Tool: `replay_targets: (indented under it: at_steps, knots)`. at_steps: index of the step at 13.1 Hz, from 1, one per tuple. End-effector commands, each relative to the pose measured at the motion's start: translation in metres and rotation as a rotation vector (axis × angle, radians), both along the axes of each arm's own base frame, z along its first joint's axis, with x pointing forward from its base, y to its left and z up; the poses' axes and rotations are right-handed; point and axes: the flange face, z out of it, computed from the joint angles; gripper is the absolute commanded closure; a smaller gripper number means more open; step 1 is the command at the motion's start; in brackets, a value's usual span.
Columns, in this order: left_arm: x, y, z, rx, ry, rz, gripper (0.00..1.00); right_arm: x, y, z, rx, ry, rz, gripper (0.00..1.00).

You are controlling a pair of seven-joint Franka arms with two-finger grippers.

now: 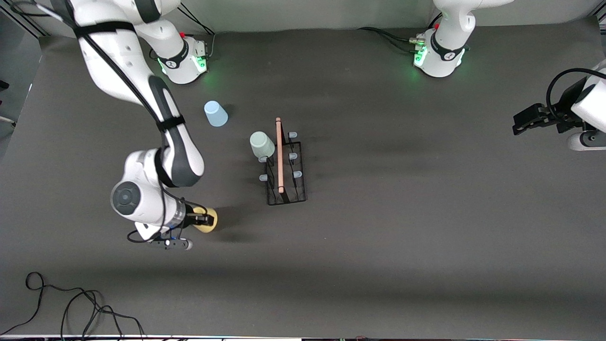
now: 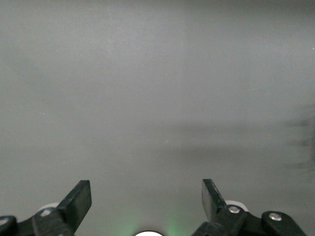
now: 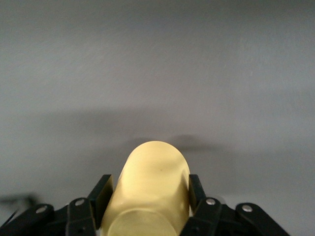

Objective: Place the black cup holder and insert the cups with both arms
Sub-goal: 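Carry the yellow cup to the rack and place it on a peg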

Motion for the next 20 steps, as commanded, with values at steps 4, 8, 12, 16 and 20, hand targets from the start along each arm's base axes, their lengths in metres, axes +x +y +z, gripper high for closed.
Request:
replay_targets:
  at_steps: [4,8,12,16,20]
  knots:
    - [-0.002,-0.001,0.001,0.006,-0.007,0.006,0.0,-0.065,0.101,0.119,0.054,0.064,-0.209,1.0]
    - [-0.003,-0.004,0.001,0.008,-0.003,0.002,0.0,-0.086,0.173,0.084,-0.007,0.007,-0.25,1.0]
    - [-0.004,-0.012,0.001,0.01,0.0,0.006,0.0,-0.085,0.193,0.049,-0.017,-0.028,-0.271,1.0]
    - [-0.004,-0.015,0.001,0.011,0.0,0.003,0.0,-0.092,0.194,0.032,-0.051,-0.013,-0.253,0.01]
    - [-0.004,-0.015,0.0,0.011,0.003,0.003,0.0,-0.076,0.149,0.107,-0.087,-0.005,-0.204,0.0]
